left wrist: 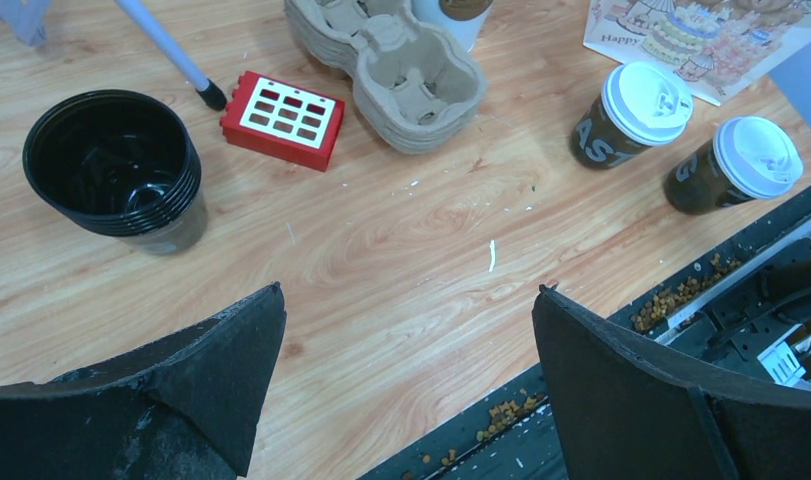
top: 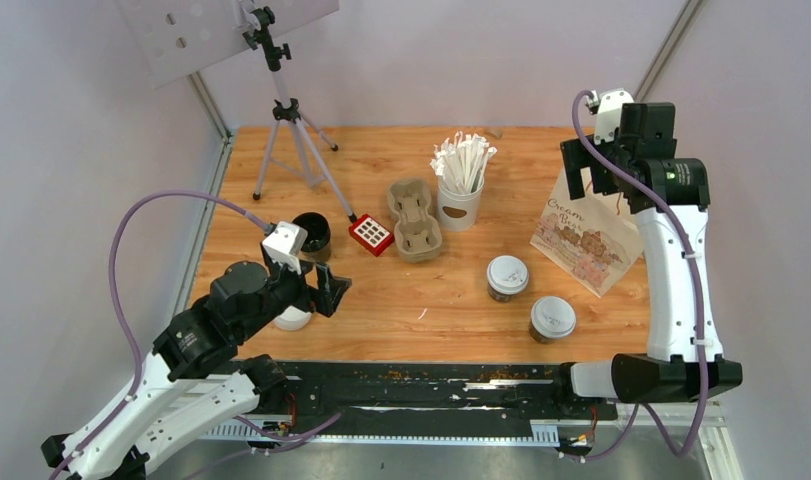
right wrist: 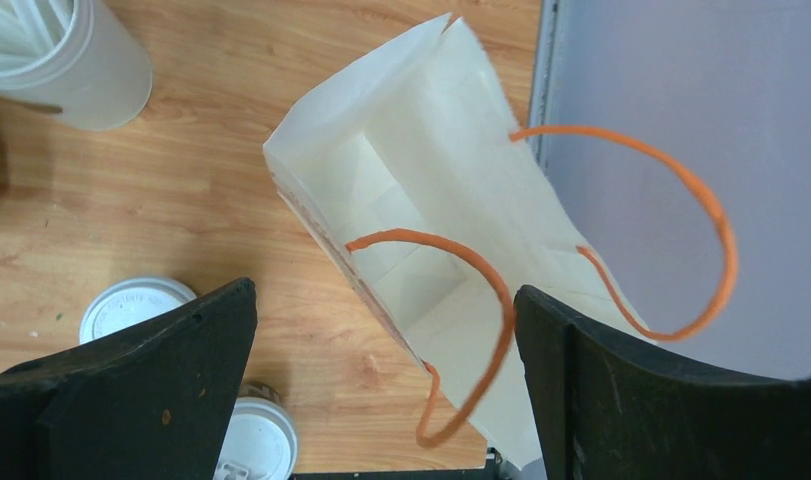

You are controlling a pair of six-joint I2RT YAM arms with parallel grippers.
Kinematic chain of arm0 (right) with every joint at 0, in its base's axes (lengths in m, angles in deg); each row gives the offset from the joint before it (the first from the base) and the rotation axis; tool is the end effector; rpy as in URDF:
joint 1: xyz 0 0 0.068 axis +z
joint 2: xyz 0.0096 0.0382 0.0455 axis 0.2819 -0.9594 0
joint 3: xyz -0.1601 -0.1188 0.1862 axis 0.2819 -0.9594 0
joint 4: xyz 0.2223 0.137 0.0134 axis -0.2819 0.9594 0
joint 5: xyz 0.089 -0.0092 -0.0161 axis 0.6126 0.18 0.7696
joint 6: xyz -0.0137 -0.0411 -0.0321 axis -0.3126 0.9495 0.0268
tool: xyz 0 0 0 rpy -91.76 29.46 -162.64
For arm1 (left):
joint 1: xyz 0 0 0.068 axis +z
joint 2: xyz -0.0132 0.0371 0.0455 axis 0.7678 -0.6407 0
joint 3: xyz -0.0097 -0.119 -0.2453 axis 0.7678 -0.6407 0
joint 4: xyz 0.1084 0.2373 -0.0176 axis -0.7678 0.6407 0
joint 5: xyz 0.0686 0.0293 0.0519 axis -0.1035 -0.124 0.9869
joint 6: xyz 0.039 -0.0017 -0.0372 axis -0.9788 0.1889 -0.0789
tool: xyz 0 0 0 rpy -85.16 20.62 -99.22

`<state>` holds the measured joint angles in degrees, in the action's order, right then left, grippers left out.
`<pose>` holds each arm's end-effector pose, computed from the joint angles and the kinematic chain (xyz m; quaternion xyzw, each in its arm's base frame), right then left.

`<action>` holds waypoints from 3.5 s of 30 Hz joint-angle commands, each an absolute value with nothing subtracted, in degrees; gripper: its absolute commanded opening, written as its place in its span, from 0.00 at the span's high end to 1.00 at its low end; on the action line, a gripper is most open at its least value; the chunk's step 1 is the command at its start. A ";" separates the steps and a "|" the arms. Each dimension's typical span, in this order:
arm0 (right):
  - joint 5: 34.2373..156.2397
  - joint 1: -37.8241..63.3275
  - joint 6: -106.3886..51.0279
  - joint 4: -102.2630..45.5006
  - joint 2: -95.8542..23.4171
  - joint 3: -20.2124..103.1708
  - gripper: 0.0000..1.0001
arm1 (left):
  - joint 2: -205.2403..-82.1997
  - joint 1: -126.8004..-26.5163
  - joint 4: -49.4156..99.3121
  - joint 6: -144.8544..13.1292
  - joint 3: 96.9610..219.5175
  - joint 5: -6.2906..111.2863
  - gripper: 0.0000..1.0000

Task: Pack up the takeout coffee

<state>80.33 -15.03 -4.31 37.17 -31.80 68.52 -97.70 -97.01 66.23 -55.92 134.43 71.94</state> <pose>0.2366 0.0010 0.4612 -0.1144 0.8981 -0.1127 0.4094 0.0764 -0.0714 0.3418 0.1246 0.8086 -0.2539 0.5159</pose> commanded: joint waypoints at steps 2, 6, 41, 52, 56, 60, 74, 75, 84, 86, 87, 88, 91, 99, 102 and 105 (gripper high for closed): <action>85.35 -15.85 1.60 34.27 -32.47 64.56 0.02 | -97.91 -97.18 63.28 -55.73 133.90 71.12 0.00; 89.34 -18.05 4.35 33.10 -32.37 62.68 0.05 | -98.02 -97.18 62.95 -55.73 132.87 71.50 0.00; 103.16 -23.25 16.07 37.67 -38.08 64.89 0.72 | -103.91 -97.18 59.70 -57.23 133.33 69.62 0.00; 97.85 -23.23 18.36 35.61 -36.20 71.66 1.00 | -104.65 -97.18 60.64 -56.66 133.43 69.99 0.00; 96.59 -23.23 18.19 34.68 -35.24 75.20 1.00 | -104.83 -97.18 61.20 -55.16 134.10 71.57 0.00; 95.99 -23.23 18.40 33.51 -33.88 78.74 1.00 | -105.85 -97.18 62.83 -55.32 135.91 73.62 0.00; 111.99 -22.83 11.85 23.31 -28.80 86.12 1.00 | -115.59 -97.14 70.78 -56.00 145.65 75.14 0.00; 113.73 -22.65 11.11 22.33 -28.15 86.04 1.00 | -116.66 -97.10 71.82 -55.55 147.04 75.53 0.00; 124.94 -18.06 4.56 17.38 -20.12 79.19 1.00 | -120.48 -92.58 77.35 -49.58 157.27 71.13 0.00; 127.84 -16.82 2.68 16.25 -18.34 77.18 1.00 | -121.57 -91.62 80.12 -49.23 159.99 71.51 0.01; 129.21 -16.66 1.76 15.60 -17.56 76.01 1.00 | -121.94 -91.23 81.52 -48.82 161.26 71.97 0.01; 130.76 -14.64 0.61 14.89 -16.75 74.97 1.00 | -122.35 -90.87 82.87 -48.42 162.72 72.31 0.02; 132.76 -11.10 -1.26 14.82 -14.83 71.41 1.00 | -122.84 -90.42 85.89 -47.71 166.48 72.80 0.02; 132.56 -0.18 -5.72 13.50 -10.49 61.60 1.00 | -120.77 -90.41 87.46 -47.16 170.64 75.42 0.01; 128.92 6.68 -5.43 13.48 -10.05 58.94 1.00 | -119.29 -90.41 85.54 -46.71 168.72 77.02 0.00; 124.23 12.97 -5.23 13.56 -10.66 57.40 1.00 | -117.61 -90.41 83.07 -46.79 166.27 80.39 0.00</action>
<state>129.11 6.52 -4.24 16.54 -10.82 58.77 -119.38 -90.63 85.66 -47.71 168.15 75.79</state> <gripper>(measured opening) 0.009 0.995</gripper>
